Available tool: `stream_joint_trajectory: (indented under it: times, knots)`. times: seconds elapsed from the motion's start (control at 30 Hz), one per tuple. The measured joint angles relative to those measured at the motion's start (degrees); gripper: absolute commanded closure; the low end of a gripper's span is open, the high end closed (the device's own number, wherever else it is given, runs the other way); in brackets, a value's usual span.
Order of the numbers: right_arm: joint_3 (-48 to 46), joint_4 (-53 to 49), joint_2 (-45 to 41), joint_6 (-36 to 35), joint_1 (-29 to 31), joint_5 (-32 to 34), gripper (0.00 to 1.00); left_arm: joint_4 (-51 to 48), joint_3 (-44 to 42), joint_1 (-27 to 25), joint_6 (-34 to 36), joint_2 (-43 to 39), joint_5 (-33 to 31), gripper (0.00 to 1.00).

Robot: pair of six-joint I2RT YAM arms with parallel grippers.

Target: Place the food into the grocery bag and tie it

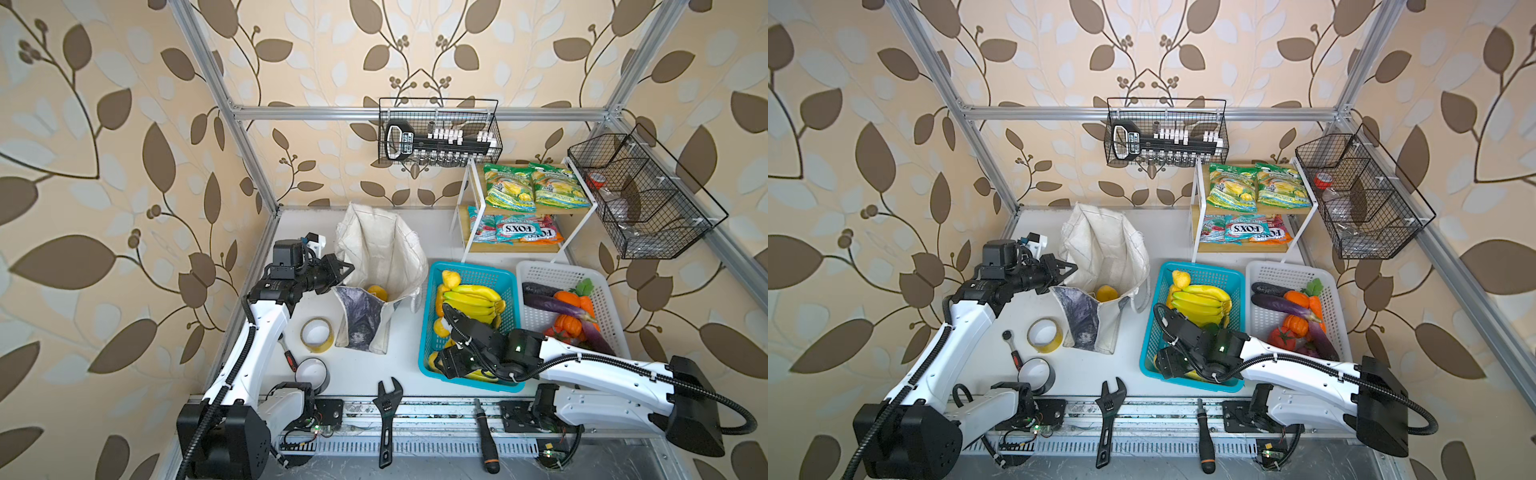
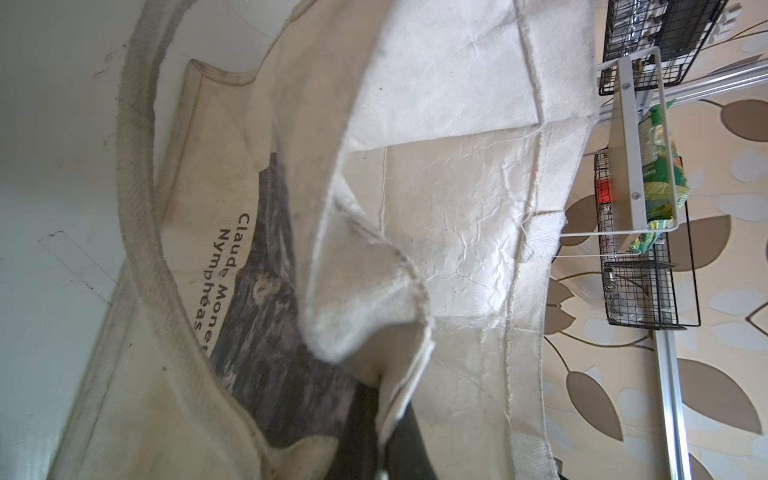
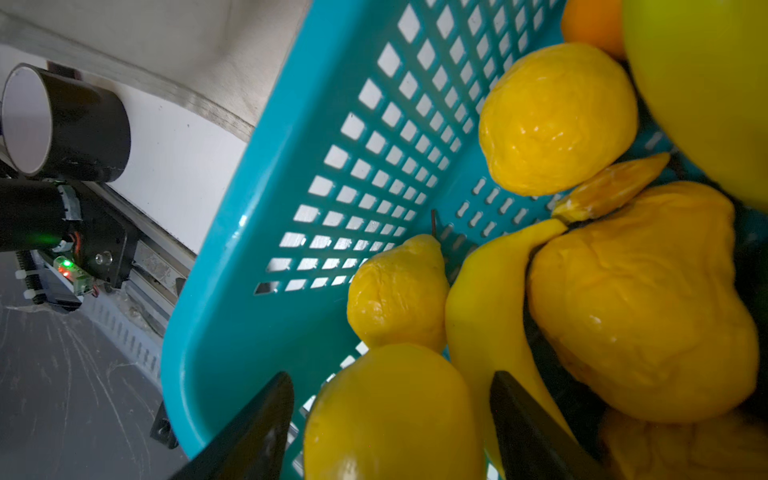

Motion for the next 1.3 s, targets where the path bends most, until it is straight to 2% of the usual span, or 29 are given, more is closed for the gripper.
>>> stream_joint_trajectory:
  times: [0.2,0.37,0.43,0.77,1.3]
  knots:
    - [-0.39,1.86,0.74,0.59,0.00,-0.09,0.26,0.00,0.00,0.00,0.00,0.00,0.00,1.00]
    - [-0.48,1.79,0.81,0.85,-0.61,0.09,0.37,0.00,0.00,0.00,0.00,0.00,-0.02,1.00]
    - [-0.59,1.75,0.48,0.90,-1.18,-0.11,0.39,-0.02,0.00,0.00,0.00,0.00,0.00,1.00]
    - [0.57,-4.79,-2.38,-0.92,-2.73,0.35,0.40,-0.02,0.00,0.00,0.00,0.00,-0.02,1.00]
    - [5.88,-6.03,-4.70,-8.04,-11.80,0.42,0.41,0.02,-0.02,0.00,-0.02,0.04,0.00,1.00]
